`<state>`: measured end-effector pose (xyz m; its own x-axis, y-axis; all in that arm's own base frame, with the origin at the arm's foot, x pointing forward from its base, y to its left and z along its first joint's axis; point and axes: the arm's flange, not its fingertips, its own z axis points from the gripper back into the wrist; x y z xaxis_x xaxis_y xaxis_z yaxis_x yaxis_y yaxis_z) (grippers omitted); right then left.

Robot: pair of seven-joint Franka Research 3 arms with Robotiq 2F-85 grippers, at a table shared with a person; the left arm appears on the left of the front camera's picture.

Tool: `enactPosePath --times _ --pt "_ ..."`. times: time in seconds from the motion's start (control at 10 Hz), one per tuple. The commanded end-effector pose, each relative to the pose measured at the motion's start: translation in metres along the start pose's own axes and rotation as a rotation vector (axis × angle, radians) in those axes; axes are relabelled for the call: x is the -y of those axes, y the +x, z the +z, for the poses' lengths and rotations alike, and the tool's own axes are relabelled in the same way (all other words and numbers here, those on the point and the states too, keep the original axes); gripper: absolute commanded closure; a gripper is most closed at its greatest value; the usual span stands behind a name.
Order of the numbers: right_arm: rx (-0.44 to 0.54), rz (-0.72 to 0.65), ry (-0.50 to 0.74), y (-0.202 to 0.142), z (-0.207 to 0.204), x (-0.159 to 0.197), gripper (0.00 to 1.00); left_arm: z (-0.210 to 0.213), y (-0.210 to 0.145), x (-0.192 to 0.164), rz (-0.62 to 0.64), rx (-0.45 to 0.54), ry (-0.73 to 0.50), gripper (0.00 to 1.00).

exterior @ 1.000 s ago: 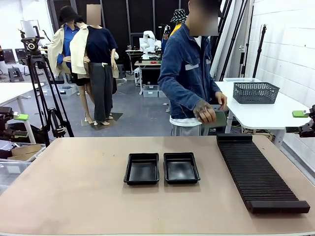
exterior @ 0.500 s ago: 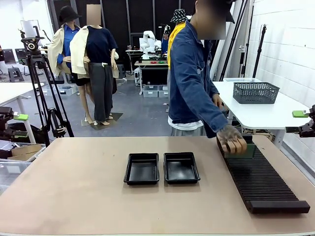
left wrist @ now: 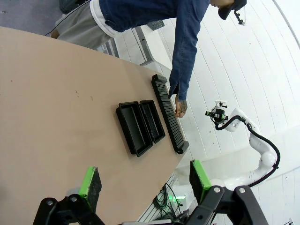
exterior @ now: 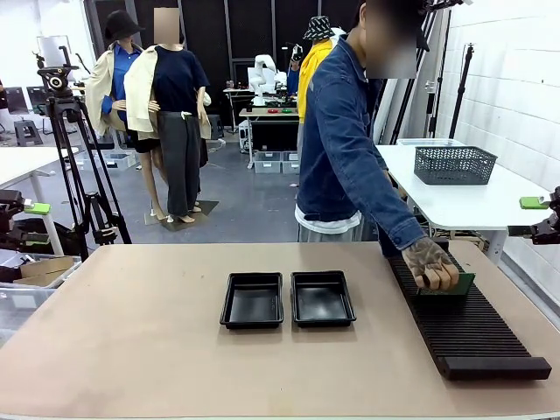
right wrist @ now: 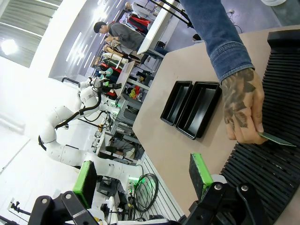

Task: Inspect and transfer BCBs to ESD trays.
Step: Pick up the Blank PCB from the PCB Rack and place it in the left ESD tray.

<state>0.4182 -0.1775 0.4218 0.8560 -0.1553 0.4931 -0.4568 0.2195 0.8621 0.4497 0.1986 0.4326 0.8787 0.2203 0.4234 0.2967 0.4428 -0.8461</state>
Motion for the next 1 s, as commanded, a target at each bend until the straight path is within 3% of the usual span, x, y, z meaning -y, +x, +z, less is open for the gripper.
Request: enactPosePath --times 0.0,0.9 --pt "0.0 0.0 0.003 -0.0003 -0.0003 0.0001 0.0 0.0016 0.0 0.0003 -0.002 0.0 0.006 0.0" --pt "0.0 0.0 0.003 -0.0003 -0.0003 0.0001 0.0 0.0016 0.0 0.0003 -0.002 0.0 0.006 0.0"
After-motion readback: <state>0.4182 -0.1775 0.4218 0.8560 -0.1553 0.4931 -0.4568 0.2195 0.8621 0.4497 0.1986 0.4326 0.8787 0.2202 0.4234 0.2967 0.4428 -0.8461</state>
